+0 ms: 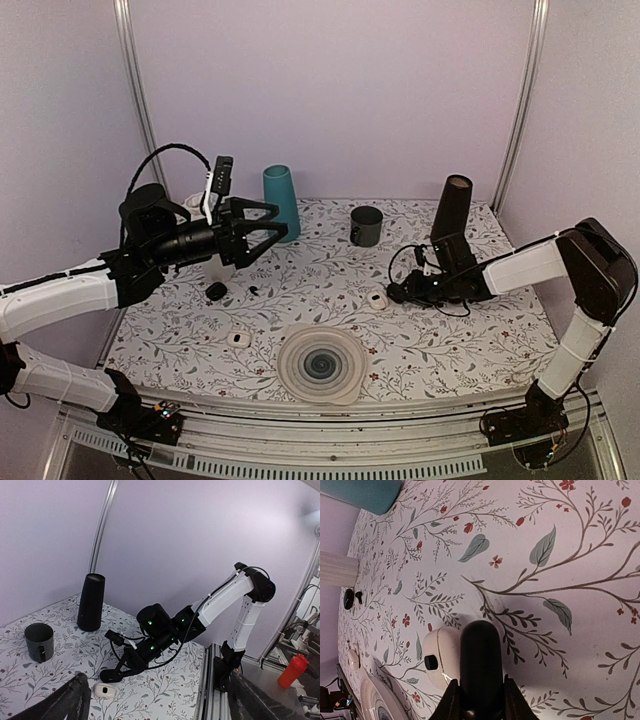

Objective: Insert the wireless bluetooth earbuds into the charging case

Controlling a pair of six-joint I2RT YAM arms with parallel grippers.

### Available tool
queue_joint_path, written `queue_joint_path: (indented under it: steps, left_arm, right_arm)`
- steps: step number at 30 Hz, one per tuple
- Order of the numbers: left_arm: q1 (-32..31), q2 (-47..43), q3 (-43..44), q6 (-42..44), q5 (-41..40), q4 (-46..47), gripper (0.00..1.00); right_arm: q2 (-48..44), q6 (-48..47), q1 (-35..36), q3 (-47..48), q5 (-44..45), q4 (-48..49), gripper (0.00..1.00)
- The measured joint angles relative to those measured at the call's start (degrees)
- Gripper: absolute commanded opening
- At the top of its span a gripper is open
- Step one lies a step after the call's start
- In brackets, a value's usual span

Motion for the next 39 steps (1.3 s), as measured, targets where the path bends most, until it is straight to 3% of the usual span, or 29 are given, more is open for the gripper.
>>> queue_joint_path:
  steps: [6,14,22,31,39]
  left_arm:
    - [0.0,0.0,0.0,0.0,-0.3,-0.1,0.96]
    - [0.0,0.0,0.0,0.0,-0.8,-0.4,0.96]
    - [0.1,-0.4,0.0,0.0,-1.3,-0.4,0.96]
    - [0.2,-1.3,-0.3,0.0,-2.0,-0.3,0.96]
    - [0.4,-1.3,-0.8,0.0,-2.0,-0.2,0.96]
  right_arm:
    - [1.4,1.6,-0.4,0.0,0.0,1.6,0.18]
    - [2.1,2.9,-0.5,0.0,0.0,2.5,0.39]
    - [2.0,3.0,-0.5,0.0,0.2,2.4,0.53]
    - [-0.8,2.2,-0.5,0.0,1.7,0.3,0.86]
    - [-4.3,0.9,-0.5,0.0,3.1,-1.7,0.91]
